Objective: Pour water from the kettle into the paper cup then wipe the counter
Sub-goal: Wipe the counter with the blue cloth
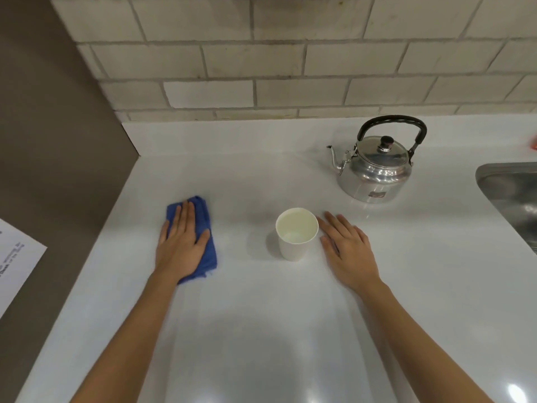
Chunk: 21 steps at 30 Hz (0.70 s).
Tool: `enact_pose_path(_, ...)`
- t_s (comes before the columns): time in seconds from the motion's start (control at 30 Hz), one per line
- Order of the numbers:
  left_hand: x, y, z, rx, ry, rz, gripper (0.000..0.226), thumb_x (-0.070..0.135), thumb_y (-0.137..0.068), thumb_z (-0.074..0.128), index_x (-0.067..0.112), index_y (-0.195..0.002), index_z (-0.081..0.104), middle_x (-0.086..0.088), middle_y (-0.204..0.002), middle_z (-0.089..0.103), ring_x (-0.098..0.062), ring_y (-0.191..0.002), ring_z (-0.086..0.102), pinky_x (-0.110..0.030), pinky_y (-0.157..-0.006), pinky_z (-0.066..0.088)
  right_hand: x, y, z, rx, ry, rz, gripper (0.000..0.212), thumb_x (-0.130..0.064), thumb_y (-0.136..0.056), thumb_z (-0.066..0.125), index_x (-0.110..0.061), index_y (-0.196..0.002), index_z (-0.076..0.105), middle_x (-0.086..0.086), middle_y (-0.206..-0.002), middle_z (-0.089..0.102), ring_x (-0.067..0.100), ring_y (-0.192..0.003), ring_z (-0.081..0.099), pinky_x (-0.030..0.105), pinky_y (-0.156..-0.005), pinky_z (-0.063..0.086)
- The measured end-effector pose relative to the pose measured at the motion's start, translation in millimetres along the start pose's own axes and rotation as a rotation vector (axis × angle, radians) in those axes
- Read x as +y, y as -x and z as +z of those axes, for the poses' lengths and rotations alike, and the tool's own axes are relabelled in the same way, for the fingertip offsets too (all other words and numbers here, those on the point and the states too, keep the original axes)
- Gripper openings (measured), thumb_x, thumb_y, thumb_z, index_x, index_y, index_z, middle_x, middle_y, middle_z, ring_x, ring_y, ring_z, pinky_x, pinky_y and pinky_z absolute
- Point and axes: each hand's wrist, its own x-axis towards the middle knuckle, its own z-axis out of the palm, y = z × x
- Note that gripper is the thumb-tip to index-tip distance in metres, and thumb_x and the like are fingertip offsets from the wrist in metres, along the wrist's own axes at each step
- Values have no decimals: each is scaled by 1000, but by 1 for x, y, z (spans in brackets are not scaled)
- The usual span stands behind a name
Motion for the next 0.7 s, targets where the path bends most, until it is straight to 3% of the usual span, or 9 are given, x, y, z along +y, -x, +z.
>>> enact_pose_path(0.1,25,3,1,-4,6,-68,67,36,-101,33,7,-154,4,-10,-165,6,-22,-152,4,-43,-123,5,-1,0,1,-3,3,-6,46,-32,-104,36,-37,-149,37,-11,-159,34,16,-150,25,38,-118,19)
enact_pose_path(0.3,91,128,24,-37,57,232,65,44,-100,21,20,-154,-5,9,-163,-7,-9,-151,-6,-33,-122,-2,0,-1,0,5,3,-14,44,-30,-104,38,-35,-148,40,-9,-159,36,17,-149,27,40,-118,22)
enact_pose_path(0.47,52,151,15,-57,42,324,62,50,-101,15,26,-154,-6,14,-162,-6,-2,-149,-10,-33,-121,-2,1,-2,1,16,-2,-19,44,-30,-103,40,-34,-147,42,-9,-158,37,17,-148,28,40,-118,22)
enact_pose_path(0.7,-20,72,-9,-56,9,156,78,64,-88,6,24,-153,-5,14,-161,-6,-5,-147,-12,-37,-122,0,2,-1,0,11,-8,-16,44,-30,-103,40,-32,-147,43,-8,-158,37,17,-149,27,41,-119,21)
